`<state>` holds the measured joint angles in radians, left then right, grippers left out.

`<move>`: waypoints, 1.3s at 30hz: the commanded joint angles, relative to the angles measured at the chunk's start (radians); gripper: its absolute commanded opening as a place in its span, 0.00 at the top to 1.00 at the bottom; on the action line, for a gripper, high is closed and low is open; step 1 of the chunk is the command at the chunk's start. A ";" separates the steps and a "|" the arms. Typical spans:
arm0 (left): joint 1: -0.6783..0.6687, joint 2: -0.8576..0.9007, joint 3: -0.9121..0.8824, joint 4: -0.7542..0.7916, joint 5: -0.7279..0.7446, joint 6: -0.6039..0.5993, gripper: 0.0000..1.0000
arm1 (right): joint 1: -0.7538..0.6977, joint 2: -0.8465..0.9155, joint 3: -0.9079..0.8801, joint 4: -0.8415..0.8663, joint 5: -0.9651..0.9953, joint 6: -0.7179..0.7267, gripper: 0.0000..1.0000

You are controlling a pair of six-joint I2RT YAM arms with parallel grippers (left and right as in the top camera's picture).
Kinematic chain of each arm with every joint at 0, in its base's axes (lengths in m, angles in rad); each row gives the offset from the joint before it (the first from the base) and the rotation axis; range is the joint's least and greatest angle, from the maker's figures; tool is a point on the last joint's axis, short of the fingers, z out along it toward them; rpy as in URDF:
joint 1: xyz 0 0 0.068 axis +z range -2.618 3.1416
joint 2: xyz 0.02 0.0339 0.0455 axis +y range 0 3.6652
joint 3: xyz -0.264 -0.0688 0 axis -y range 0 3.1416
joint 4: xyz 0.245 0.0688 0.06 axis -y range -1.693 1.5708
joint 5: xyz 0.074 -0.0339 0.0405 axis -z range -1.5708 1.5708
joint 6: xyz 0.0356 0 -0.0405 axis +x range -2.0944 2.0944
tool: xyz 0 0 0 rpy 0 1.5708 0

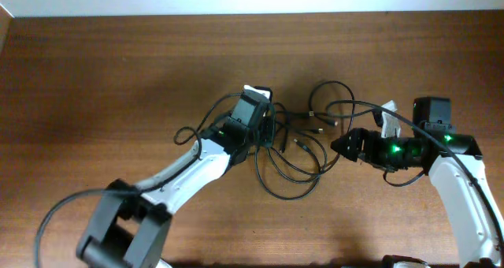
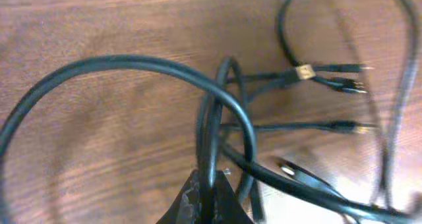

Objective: Untangle cables

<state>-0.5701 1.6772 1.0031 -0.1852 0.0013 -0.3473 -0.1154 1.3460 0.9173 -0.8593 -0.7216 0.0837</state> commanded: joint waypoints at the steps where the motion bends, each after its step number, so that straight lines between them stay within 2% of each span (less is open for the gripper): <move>1: -0.003 -0.222 0.000 -0.069 0.047 0.004 1.00 | 0.105 0.003 0.000 0.028 0.002 -0.114 0.01; 3: -0.003 -0.371 0.000 -0.204 0.013 0.004 1.00 | 0.182 0.003 -0.003 0.108 0.064 -0.108 0.01; 6: -0.003 -0.539 0.000 -0.386 -0.050 -0.003 1.00 | 0.227 0.003 -0.003 0.184 0.087 -0.010 0.01; 9: -0.003 -0.650 0.000 -0.407 -0.050 -0.008 1.00 | 0.293 0.019 -0.005 0.245 0.057 0.014 0.01; 10: -0.003 -0.682 0.000 -0.408 -0.050 -0.043 1.00 | 0.372 0.057 -0.005 0.304 0.053 0.014 0.01; 12: -0.003 -0.683 0.000 -0.412 -0.050 -0.068 1.00 | 0.454 0.118 -0.005 0.392 0.036 0.014 0.01; 15: -0.003 -0.681 0.000 -0.420 -0.050 -0.086 1.00 | 0.569 0.199 -0.005 0.491 -0.107 0.014 0.01; 16: -0.003 -0.681 0.000 -0.420 -0.050 -0.105 1.00 | 0.592 0.214 -0.005 0.512 -0.117 0.019 0.08; 19: -0.003 -0.681 0.000 -0.432 -0.040 -0.132 1.00 | 0.579 0.224 -0.004 0.632 -0.117 0.166 0.08; 21: -0.003 -0.681 0.000 -0.445 0.010 -0.135 1.00 | 0.529 0.224 -0.004 0.752 -0.119 0.334 0.09; 24: -0.003 -0.676 0.000 -0.441 0.068 -0.135 1.00 | 0.502 0.224 -0.004 0.929 -0.224 0.573 0.19; 26: -0.003 -0.654 0.000 -0.441 0.063 -0.134 1.00 | 0.500 0.224 -0.004 0.967 -0.370 0.581 0.25; 27: -0.003 -0.640 0.000 -0.441 0.050 -0.135 1.00 | 0.491 0.224 -0.005 0.955 -0.423 0.504 0.25; 30: 0.022 -0.632 0.000 -0.441 -0.017 -0.183 1.00 | 0.436 0.224 -0.005 0.900 -0.463 0.462 0.27; 32: 0.056 -0.631 0.000 -0.441 -0.017 -0.188 1.00 | 0.430 0.224 -0.005 0.901 -0.540 0.438 0.37; 34: 0.076 -0.613 0.000 -0.437 -0.024 -0.264 1.00 | 0.430 0.224 -0.005 0.901 -0.595 0.417 0.81; 35: 0.076 -0.600 0.000 -0.433 -0.024 -0.267 1.00 | 0.430 0.224 -0.005 0.901 -0.582 0.417 0.96; 37: 0.076 -0.584 0.000 -0.433 -0.030 -0.266 1.00 | 0.423 0.224 -0.005 0.893 -0.497 0.418 0.96; 39: 0.117 -0.605 0.000 -0.436 -0.115 -0.239 1.00 | 0.360 0.224 -0.005 0.715 -0.260 0.417 0.96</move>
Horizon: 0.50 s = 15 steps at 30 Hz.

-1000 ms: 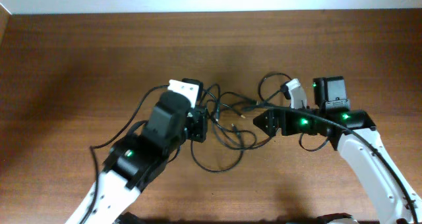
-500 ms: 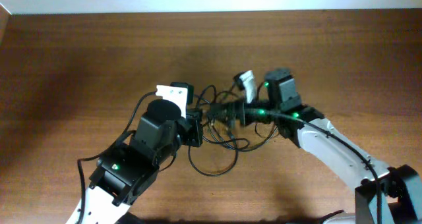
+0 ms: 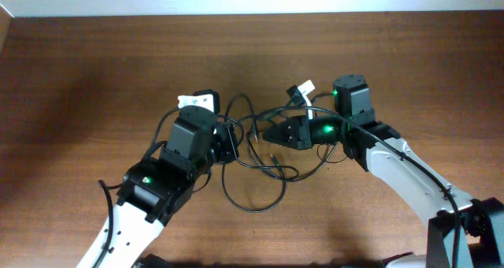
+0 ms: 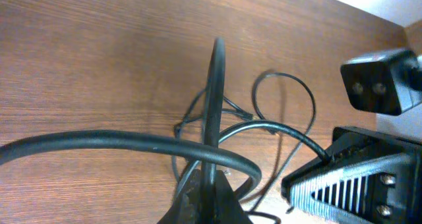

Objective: Untangle cables

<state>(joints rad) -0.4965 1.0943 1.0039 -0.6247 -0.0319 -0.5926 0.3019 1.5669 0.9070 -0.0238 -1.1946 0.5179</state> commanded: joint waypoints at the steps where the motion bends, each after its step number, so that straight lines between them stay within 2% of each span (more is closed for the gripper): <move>1: 0.087 -0.046 -0.001 0.003 -0.081 0.006 1.00 | -0.103 0.003 0.006 -0.247 0.340 -0.054 0.96; 3: 0.171 -0.074 -0.001 0.016 -0.077 -0.026 1.00 | -0.163 0.003 0.006 -0.379 0.386 -0.126 0.96; 4: 0.182 -0.068 -0.001 0.028 -0.078 -0.085 1.00 | -0.166 0.003 0.006 -0.416 0.345 -0.156 0.95; 5: 0.181 -0.051 -0.001 0.053 -0.077 -0.154 1.00 | -0.156 0.003 0.006 -0.427 0.257 -0.230 0.89; 6: 0.173 -0.019 -0.001 0.089 -0.076 -0.207 1.00 | -0.122 0.003 0.006 -0.433 0.121 -0.332 0.70; 7: 0.165 0.035 -0.001 0.138 -0.033 -0.211 1.00 | -0.087 0.003 0.006 -0.425 0.047 -0.400 0.42; 8: 0.163 0.080 -0.001 0.172 0.044 -0.211 1.00 | -0.052 0.003 0.006 -0.409 0.042 -0.433 0.24; 10: 0.164 0.178 -0.001 0.205 0.210 -0.210 1.00 | 0.014 0.003 0.006 -0.296 0.042 -0.436 0.18; 12: 0.164 0.230 -0.001 0.205 0.304 -0.209 1.00 | 0.065 0.003 0.006 -0.162 0.060 -0.432 0.16; 15: 0.164 0.233 -0.001 0.205 0.454 -0.197 1.00 | 0.111 0.003 0.006 -0.094 0.332 -0.431 0.17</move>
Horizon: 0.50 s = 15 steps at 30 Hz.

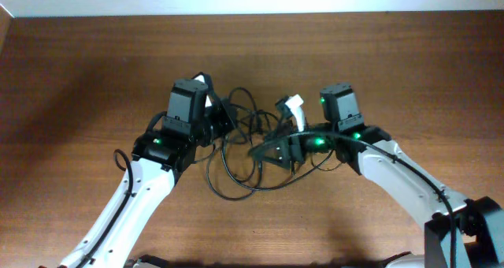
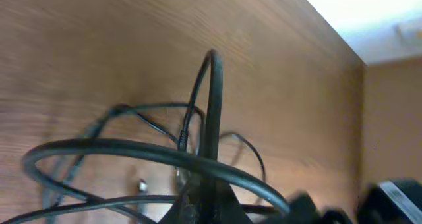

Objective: Untangle cables

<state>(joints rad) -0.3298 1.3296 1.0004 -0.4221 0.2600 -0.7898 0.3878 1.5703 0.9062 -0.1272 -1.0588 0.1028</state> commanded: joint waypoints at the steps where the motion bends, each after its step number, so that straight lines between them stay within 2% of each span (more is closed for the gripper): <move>1: -0.003 -0.002 0.003 0.003 0.190 0.011 1.00 | 0.025 0.000 0.006 0.019 0.258 0.023 0.24; 2: -0.003 -0.002 0.003 0.003 0.230 0.013 1.00 | 0.025 0.000 0.006 0.043 0.341 0.112 0.58; 4: -0.003 -0.002 0.003 0.002 0.317 0.031 1.00 | 0.024 0.000 0.006 0.052 0.568 0.309 0.96; 6: -0.003 -0.004 0.003 -0.032 0.436 0.115 1.00 | 0.019 0.000 0.006 -0.020 0.761 0.415 0.96; 9: 0.023 -0.008 0.003 -0.126 0.541 0.119 1.00 | -0.032 0.000 0.006 -0.171 0.916 0.437 0.96; 13: 0.032 -0.008 0.003 -0.142 0.546 0.164 1.00 | -0.174 0.000 0.006 -0.267 0.970 0.436 0.96; 14: 0.036 -0.008 0.003 -0.141 0.519 0.243 1.00 | -0.235 0.000 0.006 -0.285 0.963 0.436 0.96; 15: 0.043 -0.008 0.003 -0.154 0.422 0.268 1.00 | -0.273 0.000 0.006 -0.299 0.954 0.436 0.92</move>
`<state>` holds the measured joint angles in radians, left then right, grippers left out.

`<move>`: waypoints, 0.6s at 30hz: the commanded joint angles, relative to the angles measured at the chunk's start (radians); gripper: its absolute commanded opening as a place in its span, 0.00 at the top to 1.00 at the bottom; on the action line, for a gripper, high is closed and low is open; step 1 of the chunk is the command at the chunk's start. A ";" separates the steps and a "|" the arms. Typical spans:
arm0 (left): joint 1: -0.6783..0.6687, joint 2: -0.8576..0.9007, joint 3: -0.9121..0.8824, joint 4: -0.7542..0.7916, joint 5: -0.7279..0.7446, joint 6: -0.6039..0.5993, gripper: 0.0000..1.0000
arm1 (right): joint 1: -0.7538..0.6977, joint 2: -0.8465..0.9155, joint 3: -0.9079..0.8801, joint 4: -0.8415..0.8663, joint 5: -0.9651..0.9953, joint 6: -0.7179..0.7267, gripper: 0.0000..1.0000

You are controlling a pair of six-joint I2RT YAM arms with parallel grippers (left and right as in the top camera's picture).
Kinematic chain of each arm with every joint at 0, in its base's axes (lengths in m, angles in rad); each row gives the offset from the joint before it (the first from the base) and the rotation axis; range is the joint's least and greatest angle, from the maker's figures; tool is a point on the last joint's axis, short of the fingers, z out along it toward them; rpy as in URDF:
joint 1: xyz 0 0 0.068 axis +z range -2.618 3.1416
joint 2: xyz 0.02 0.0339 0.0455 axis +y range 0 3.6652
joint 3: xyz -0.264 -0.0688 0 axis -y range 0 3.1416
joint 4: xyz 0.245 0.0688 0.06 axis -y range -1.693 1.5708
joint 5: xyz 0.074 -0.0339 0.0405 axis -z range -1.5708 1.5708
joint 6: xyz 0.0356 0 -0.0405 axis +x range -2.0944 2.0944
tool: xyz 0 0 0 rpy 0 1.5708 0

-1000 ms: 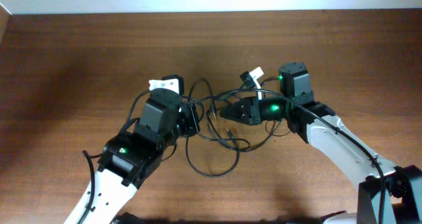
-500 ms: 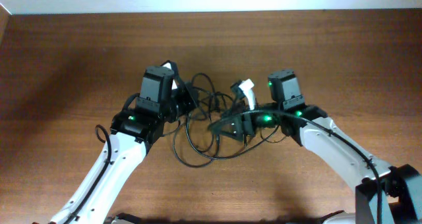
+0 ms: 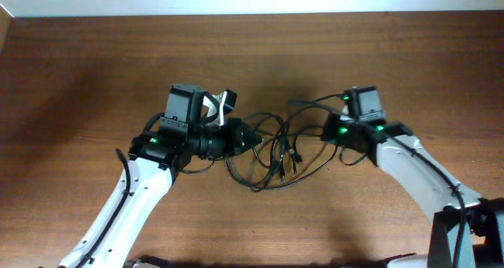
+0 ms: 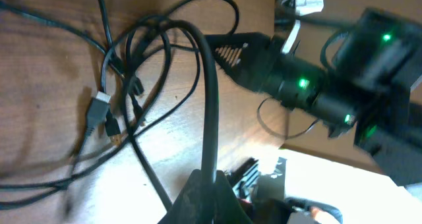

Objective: Untangle cables

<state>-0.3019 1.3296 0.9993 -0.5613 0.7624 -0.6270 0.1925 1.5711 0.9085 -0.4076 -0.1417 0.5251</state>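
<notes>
A tangle of black cables (image 3: 276, 151) lies mid-table between my two arms, with loops and several plug ends (image 4: 100, 107) on the wood. My left gripper (image 3: 253, 137) points right and is shut on a thick black cable (image 4: 210, 112), which runs straight up from its fingers (image 4: 198, 196) in the left wrist view. At the right side of the tangle, my right gripper (image 3: 325, 132) points left. Its jaws look closed to a point (image 4: 217, 41) against a thin cable loop.
A white tag (image 3: 224, 102) sticks up beside the left wrist, and another white tag shows behind the right arm. Bare brown wooden table (image 3: 94, 71) surrounds the cables, with a pale wall along the far edge.
My right gripper has moved from the middle of the tangle out to the right. My left gripper has shifted right and down, now pointing right. The cables lie more spread between them.
First my left gripper was shut on a thick cable inside the tangle, with the right gripper at its right edge. Then both arms stood further left and close together, the cable held throughout. Now the grippers are apart with the tangle stretched between them.
</notes>
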 commanded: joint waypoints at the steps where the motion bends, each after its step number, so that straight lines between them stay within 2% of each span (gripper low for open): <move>1: 0.015 -0.008 0.004 -0.025 -0.137 0.101 1.00 | -0.101 -0.001 0.004 -0.042 0.038 0.005 0.92; 2: 0.015 -0.008 0.004 -0.051 -0.175 0.101 1.00 | -0.123 0.000 0.004 -0.086 0.058 0.003 0.87; 4: 0.015 -0.008 0.004 -0.135 -0.277 0.102 1.00 | -0.148 0.001 0.004 -0.135 0.090 0.004 0.84; 5: 0.015 -0.008 0.004 -0.184 -0.329 0.102 1.00 | -0.158 0.001 0.004 -0.154 0.090 0.004 0.77; 6: 0.015 -0.008 0.004 -0.227 -0.366 0.102 1.00 | -0.163 0.001 0.004 -0.167 0.090 0.007 0.49; 7: 0.015 -0.008 0.004 -0.271 -0.386 0.102 1.00 | -0.160 0.001 0.004 -0.177 0.079 0.007 0.16; 8: 0.015 -0.008 0.004 -0.287 -0.385 0.102 1.00 | -0.160 0.001 0.004 -0.185 0.065 0.007 0.01; 10: -0.002 -0.008 0.004 -0.289 -0.332 0.103 1.00 | -0.160 0.001 0.004 -0.200 0.064 0.007 0.01; 12: -0.012 -0.010 0.005 -0.277 -0.224 0.235 1.00 | -0.160 0.001 0.004 -0.199 0.068 0.007 0.01; 13: -0.011 -0.018 0.011 -0.239 -0.121 0.325 1.00 | -0.160 0.001 0.004 -0.199 0.068 0.007 0.01; 14: -0.010 -0.031 0.017 -0.205 -0.095 0.350 1.00 | -0.160 0.001 0.004 -0.199 0.068 0.007 0.02; 17: 0.022 -0.105 0.024 -0.021 -0.136 0.352 1.00 | -0.160 0.001 0.004 -0.199 0.068 0.007 0.02; 18: 0.026 -0.126 0.024 0.021 -0.225 0.352 1.00 | -0.160 0.001 0.004 -0.199 0.068 0.007 0.02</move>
<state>-0.2947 1.2766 1.0023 -0.6071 0.6067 -0.3145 0.0387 1.5723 0.9089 -0.6064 -0.0864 0.5247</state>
